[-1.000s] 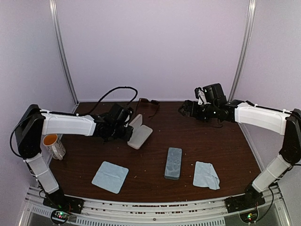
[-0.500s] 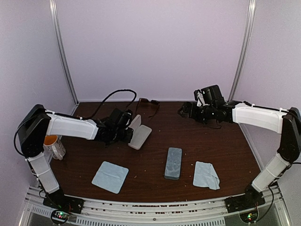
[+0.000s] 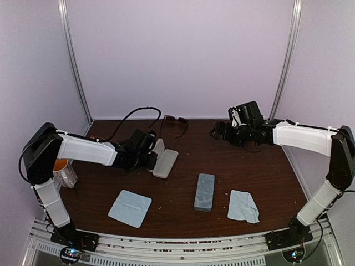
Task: Organize the sunglasses
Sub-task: Place the opened sunglasses case at the center of the board.
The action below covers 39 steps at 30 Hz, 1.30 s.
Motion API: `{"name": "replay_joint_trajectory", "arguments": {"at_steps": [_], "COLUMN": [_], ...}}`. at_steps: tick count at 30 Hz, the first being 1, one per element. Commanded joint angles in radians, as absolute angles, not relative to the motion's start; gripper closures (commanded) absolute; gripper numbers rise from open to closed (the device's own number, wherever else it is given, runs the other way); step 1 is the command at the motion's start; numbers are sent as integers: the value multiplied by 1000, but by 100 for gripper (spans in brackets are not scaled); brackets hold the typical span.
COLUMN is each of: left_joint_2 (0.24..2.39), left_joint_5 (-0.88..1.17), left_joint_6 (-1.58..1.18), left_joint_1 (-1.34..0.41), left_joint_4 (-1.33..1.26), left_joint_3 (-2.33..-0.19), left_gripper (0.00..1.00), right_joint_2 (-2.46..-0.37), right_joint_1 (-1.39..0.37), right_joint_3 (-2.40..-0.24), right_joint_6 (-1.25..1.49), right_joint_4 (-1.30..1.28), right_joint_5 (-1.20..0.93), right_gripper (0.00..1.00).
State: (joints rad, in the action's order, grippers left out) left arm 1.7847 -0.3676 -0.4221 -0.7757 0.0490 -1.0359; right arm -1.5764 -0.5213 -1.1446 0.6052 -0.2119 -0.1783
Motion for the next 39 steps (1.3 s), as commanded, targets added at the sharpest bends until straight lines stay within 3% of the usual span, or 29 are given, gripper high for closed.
{"name": "replay_joint_trajectory", "arguments": {"at_steps": [1,10,17,19,21,22,31,39], "left_joint_2": [1782,1713,1608,1577,1548,1535,1435,1472], "left_joint_5": [-391,-387,-436,-443,-447,-455,-556,-556], "left_joint_6": [-425,-402,-288,-258,-229,-215,-170,-196], "left_joint_1": [-770,-770,-764,-759,-752,-747,-674,-649], "left_joint_4": [-9,-4,76,85,89,90,0,207], "left_joint_3": [-1034,-1043,-1124,-1133,-1138,-1140,-1068,-1153], "left_gripper": [74,65,39,27,6,3,2,2], "right_joint_2": [-1569,-1546,-1494,-1488,-1480,-1479,-1587,-1703], "right_joint_1": [-520,-526,-584,-620,-655,-675,-850,-900], "right_joint_3": [-1123,-1123,-1112,-1117,-1119,-1120,-1178,-1221], "right_joint_6": [595,584,557,558,572,587,732,808], "right_joint_4": [-224,-258,-341,-388,-429,-453,-614,-676], "right_joint_5": [-161,-147,-82,-53,-15,17,84,0], "right_gripper": [3,3,3,3,3,3,0,0]}}
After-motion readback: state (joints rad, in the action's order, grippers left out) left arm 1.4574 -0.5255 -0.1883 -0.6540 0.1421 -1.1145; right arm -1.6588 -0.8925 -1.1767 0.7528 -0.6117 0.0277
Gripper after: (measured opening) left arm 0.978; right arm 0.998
